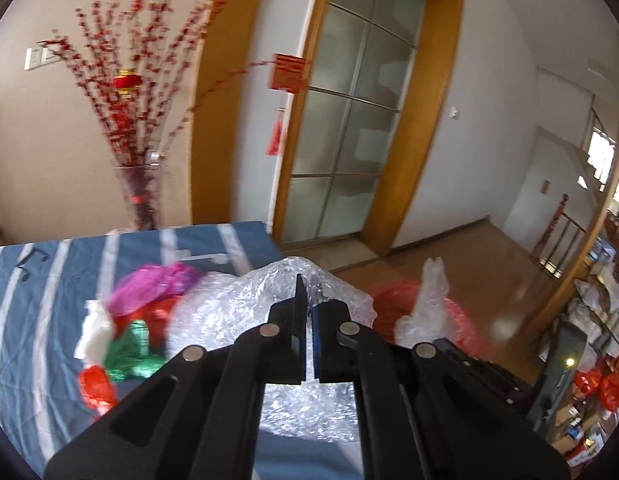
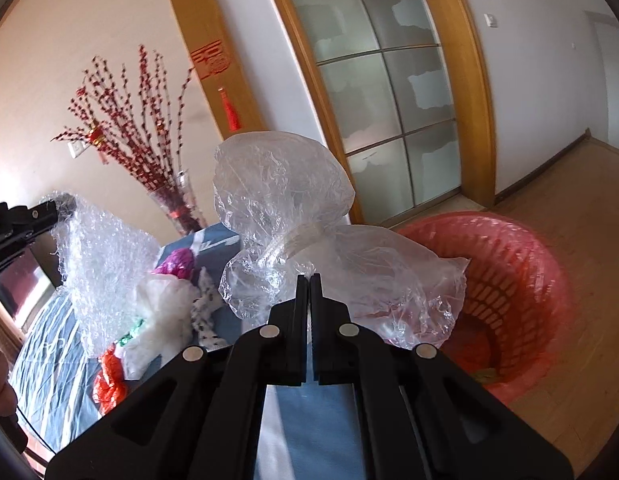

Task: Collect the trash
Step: 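Carry both items over the red basket and open both tools to drop them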

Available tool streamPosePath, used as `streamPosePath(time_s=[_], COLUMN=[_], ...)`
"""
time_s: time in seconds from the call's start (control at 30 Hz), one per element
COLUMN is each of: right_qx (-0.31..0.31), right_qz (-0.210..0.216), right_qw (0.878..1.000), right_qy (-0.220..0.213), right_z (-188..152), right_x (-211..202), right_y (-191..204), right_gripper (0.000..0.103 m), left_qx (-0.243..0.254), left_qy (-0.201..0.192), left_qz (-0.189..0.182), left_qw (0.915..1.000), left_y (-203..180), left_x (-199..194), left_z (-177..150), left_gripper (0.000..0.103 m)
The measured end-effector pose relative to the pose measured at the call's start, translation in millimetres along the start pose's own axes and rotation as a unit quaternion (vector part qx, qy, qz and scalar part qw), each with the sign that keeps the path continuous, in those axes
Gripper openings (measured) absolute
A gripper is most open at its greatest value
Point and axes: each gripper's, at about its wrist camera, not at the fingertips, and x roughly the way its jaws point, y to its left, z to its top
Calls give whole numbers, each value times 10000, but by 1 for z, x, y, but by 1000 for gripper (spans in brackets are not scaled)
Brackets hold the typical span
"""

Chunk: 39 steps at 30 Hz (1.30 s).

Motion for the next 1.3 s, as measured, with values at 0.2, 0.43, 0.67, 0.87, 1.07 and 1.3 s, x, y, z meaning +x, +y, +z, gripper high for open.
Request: streamPosePath(time_s=[0.2, 0.43, 0.67, 0.87, 1.07, 1.3], right_qx=[87, 363, 626, 686, 721, 746], right_qz=[-313, -628, -913, -1096, -1150, -1171], right_qw=[9994, 9973, 9938, 9916, 9907, 9903], right_qy=[-70, -104, -134, -95, 29, 65], right_z=[0, 2, 1, 0, -4, -5], right_x=[-10, -19, -24, -19, -9, -6], right_y=[-26, -67, -99, -111, -118, -120], right_gripper=[2, 2, 2, 2, 2, 2], left_qx=[60, 209, 236, 239, 120, 109], left_qy=[174, 282, 447, 615, 1001, 935], left_qz=[-434, -902, -1289, -1429, -1430, -1569], left_qw=[9989, 9953, 9904, 9875, 9846, 9831], left_y=[-43, -92, -126, -135, -131, -137], left_x=[24, 52, 79, 111, 142, 144], left_z=[0, 2, -7, -20, -41, -36], left_gripper=[4, 4, 4, 4, 4, 4])
